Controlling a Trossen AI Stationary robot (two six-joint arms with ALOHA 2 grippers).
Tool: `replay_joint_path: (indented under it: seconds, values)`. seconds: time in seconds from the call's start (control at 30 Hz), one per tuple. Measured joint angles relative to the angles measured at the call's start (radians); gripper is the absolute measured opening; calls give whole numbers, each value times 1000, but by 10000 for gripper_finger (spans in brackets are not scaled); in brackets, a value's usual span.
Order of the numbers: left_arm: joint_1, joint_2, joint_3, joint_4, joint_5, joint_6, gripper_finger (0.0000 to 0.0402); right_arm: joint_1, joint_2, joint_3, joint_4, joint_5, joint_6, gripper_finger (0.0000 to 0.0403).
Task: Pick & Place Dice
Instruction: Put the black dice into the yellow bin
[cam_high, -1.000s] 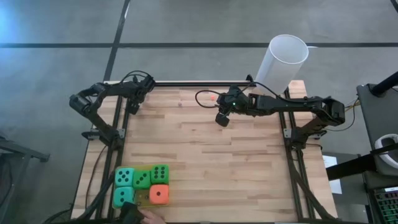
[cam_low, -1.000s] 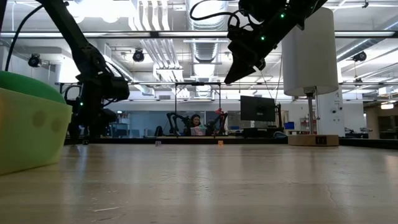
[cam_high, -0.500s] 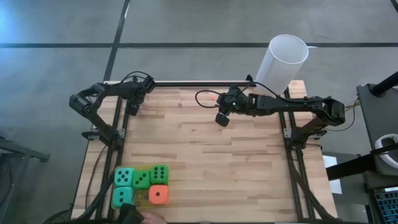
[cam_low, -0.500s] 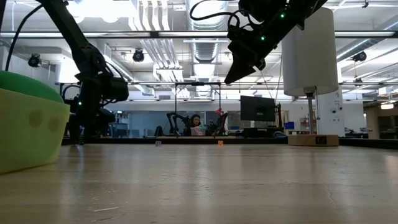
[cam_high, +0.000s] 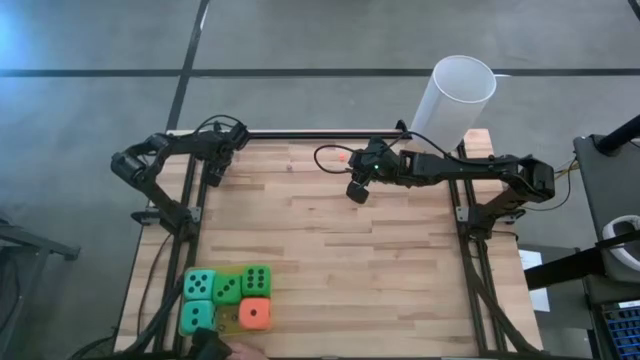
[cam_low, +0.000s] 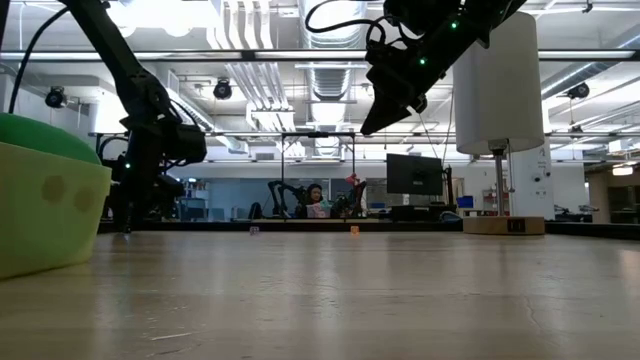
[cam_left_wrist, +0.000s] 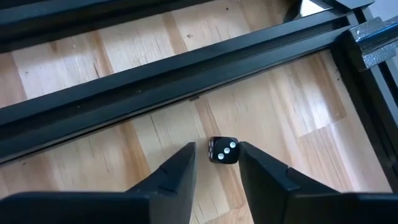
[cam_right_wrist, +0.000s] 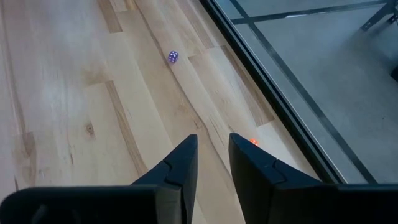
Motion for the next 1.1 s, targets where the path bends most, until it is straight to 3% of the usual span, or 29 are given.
replay_joint_path:
  seconds: [0.53, 0.9, 1.1]
  values:
    - [-2, -1, 0, -5, -3, 0, 115, 0, 0, 0, 0, 0, 0, 73]
    - [-19, -1, 0, -30, -15, -38, 62, 0, 0, 0, 0, 0, 0, 89]
    - [-24, -1, 0, -29, -26, -41, 57, 0, 0, 0, 0, 0, 0, 88]
